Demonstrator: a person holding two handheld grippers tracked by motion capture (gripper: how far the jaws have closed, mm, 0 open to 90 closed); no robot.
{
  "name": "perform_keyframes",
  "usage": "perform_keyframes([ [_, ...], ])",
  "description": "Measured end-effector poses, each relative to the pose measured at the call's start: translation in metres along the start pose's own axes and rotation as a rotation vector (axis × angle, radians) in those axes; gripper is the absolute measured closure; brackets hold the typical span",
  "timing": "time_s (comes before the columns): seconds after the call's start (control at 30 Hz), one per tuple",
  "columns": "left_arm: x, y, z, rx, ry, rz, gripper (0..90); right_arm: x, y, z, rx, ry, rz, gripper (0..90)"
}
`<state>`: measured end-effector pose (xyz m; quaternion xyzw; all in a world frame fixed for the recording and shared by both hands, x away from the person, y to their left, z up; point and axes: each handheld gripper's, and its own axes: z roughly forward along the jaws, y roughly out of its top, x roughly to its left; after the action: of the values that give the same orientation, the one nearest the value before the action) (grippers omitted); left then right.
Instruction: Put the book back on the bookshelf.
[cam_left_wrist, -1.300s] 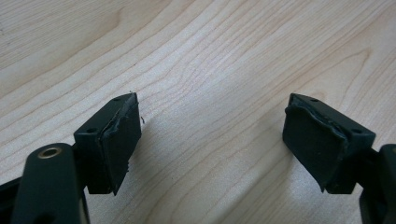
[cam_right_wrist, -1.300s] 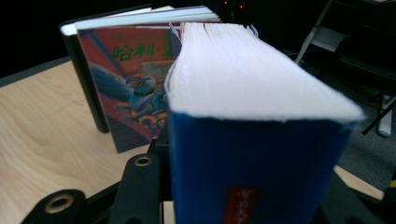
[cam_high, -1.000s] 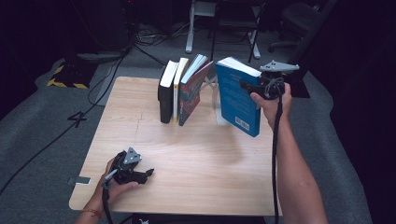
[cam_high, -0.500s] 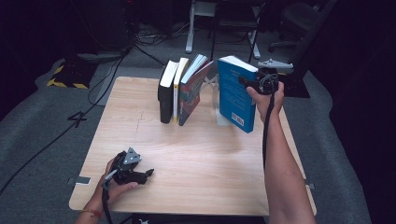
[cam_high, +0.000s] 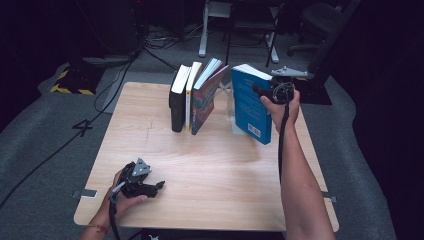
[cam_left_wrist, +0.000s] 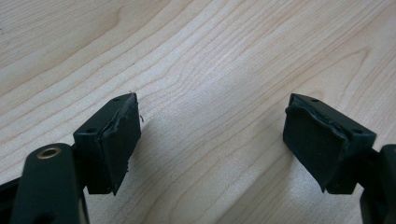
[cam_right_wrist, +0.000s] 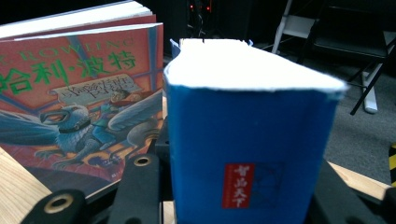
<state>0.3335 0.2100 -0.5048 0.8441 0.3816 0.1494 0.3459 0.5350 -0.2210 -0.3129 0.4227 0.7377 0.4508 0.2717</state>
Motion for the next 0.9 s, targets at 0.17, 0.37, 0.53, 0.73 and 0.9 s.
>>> perform_keyframes([
  [0.17,0.000,0.000,0.000,0.001,-0.001,0.001,19.5,0.000,-0.003,-0.003,-0.004,0.007,-0.005,61.2],
  [0.37,0.000,0.000,0.000,0.000,-0.001,0.001,19.4,-0.002,-0.008,-0.009,-0.007,0.006,-0.004,61.1],
  [0.53,0.000,0.001,0.001,0.001,-0.004,0.001,19.1,-0.007,-0.016,-0.019,-0.008,0.012,0.001,60.9],
  [0.73,0.000,0.001,0.001,-0.001,0.002,-0.003,19.0,-0.010,-0.026,-0.028,-0.011,0.021,-0.003,60.8],
  [0.9,0.000,0.001,0.001,0.002,0.001,0.001,19.0,-0.009,-0.036,-0.037,-0.017,0.024,-0.019,60.6],
])
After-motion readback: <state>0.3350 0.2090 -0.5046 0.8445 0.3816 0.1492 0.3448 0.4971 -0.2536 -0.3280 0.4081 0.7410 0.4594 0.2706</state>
